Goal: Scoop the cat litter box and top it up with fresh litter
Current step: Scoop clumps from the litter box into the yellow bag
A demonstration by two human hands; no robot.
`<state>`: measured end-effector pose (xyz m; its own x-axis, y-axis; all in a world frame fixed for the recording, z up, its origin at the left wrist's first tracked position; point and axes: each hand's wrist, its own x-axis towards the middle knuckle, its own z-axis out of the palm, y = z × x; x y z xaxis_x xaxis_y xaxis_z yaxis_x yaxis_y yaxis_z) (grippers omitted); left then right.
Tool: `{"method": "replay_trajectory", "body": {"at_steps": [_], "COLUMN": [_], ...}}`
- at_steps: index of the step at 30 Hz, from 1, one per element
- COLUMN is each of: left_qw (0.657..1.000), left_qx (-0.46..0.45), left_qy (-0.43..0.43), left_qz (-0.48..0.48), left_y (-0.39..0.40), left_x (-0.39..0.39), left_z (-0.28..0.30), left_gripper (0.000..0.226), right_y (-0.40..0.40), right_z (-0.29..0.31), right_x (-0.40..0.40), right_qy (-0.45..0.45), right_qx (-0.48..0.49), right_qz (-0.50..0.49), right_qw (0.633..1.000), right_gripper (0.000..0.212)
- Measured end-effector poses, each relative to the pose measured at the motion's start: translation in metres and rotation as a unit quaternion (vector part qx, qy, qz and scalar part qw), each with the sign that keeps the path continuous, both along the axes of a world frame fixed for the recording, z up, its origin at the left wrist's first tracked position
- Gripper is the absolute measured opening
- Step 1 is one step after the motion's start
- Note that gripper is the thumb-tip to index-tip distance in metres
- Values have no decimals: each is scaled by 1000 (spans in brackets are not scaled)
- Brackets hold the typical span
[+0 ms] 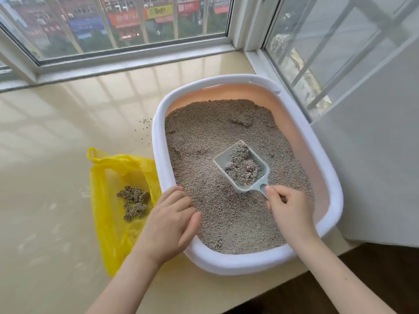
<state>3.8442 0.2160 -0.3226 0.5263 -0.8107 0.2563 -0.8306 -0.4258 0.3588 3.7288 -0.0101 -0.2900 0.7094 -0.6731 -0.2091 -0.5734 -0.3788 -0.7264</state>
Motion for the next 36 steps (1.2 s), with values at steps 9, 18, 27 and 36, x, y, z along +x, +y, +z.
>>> {"method": "replay_trajectory", "body": {"at_steps": [9, 18, 27, 36], "left_qw": [1000, 999, 999, 996], "left_qx": [-15, -33, -42, -72], "left_qy": [-12, -7, 1, 53], "left_qz": [8, 13, 23, -15], "left_y": [1, 0, -1, 10], "left_x": [-1, -1, -3, -8], "left_z": [-6, -7, -7, 0], "left_gripper": [42, 42, 45, 27], "right_y": [11, 24, 28, 34], "right_z": [4, 1, 5, 5], "right_x": [-10, -14, -13, -9], "right_qy": [-5, -2, 4, 4], "right_qx": [5, -8, 17, 3], "right_qz": [13, 33, 34, 49], "right_qw": [1000, 999, 999, 999], "right_gripper": [44, 42, 40, 43]}}
